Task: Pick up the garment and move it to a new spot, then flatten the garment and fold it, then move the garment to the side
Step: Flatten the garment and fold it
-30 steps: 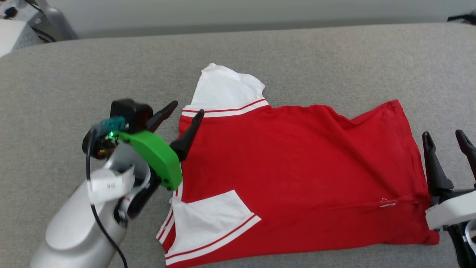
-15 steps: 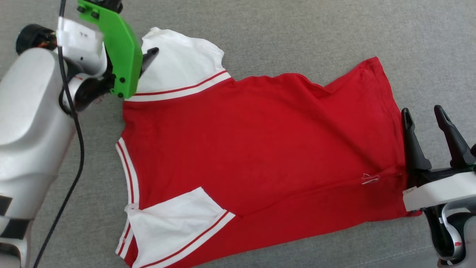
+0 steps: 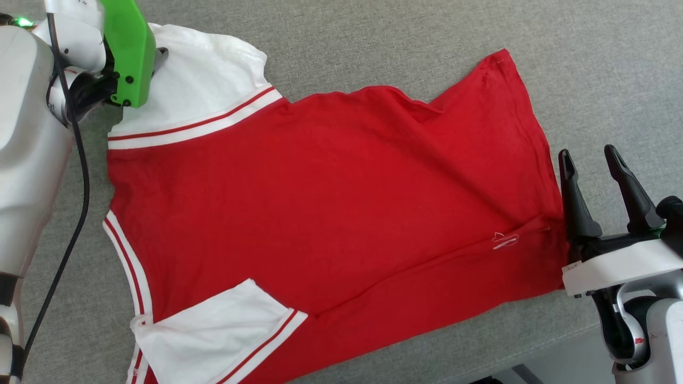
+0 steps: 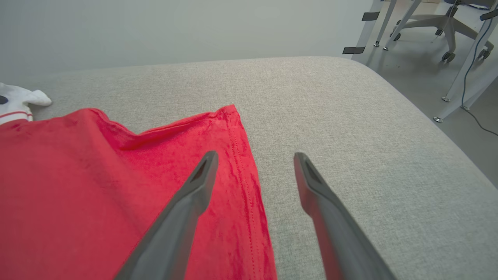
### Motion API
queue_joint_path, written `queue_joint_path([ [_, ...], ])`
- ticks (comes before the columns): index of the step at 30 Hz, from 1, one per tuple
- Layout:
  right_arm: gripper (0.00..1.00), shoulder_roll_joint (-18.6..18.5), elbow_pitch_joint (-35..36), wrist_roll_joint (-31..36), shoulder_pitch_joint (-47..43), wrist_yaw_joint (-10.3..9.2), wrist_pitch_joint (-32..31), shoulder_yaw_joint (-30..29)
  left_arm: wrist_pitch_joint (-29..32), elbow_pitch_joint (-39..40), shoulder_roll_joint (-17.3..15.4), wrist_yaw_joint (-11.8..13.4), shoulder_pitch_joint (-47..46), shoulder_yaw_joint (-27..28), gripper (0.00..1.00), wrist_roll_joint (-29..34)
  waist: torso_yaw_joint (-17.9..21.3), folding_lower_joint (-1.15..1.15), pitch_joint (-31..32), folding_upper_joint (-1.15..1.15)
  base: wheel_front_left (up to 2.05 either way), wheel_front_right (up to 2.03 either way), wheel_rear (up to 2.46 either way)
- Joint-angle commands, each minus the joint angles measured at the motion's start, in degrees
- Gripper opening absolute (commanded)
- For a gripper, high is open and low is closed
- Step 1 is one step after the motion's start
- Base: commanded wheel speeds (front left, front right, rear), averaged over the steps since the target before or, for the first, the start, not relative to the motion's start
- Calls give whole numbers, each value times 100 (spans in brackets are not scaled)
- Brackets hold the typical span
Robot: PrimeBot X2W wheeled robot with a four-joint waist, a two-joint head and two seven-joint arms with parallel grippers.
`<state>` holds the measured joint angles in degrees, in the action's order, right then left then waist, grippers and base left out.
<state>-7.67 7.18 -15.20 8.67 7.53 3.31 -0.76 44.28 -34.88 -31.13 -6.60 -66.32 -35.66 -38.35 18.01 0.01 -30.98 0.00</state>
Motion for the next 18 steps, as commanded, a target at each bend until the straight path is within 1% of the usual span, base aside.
queue_joint_path([
  [1,100,17,-31,23,120,-4,49,11,-42,-117,-48,-27,-53,-38,100,34,35,-1,-37,0,0,0,0],
  [2,100,18,-44,25,122,-4,52,9,-60,-199,-45,-30,-38,-56,100,38,30,-1,-37,0,0,0,0],
  [3,100,19,-51,29,122,-4,51,6,-62,-256,-42,-33,-24,-78,48,38,23,-1,-36,0,0,0,0],
  [4,100,18,-57,32,123,-4,46,3,-74,-308,-37,-38,-12,-105,22,34,11,-1,-35,0,0,0,0],
  [5,100,15,-62,36,125,-4,40,2,-96,-338,-31,-43,-7,-123,0,28,0,-1,-35,0,0,0,0],
  [8,100,4,-76,58,135,-4,14,-5,-226,-411,20,-56,4,-133,0,-44,-50,-1,-13,0,0,0,0],
  [13,100,-59,-77,88,148,-4,-42,-21,-659,-415,119,-73,16,-87,0,-205,-170,-1,127,0,0,0,0],
  [18,100,-194,-15,127,134,-4,-182,-69,-1118,-146,86,-84,152,-151,0,-318,-322,-1,383,0,0,0,0],
])
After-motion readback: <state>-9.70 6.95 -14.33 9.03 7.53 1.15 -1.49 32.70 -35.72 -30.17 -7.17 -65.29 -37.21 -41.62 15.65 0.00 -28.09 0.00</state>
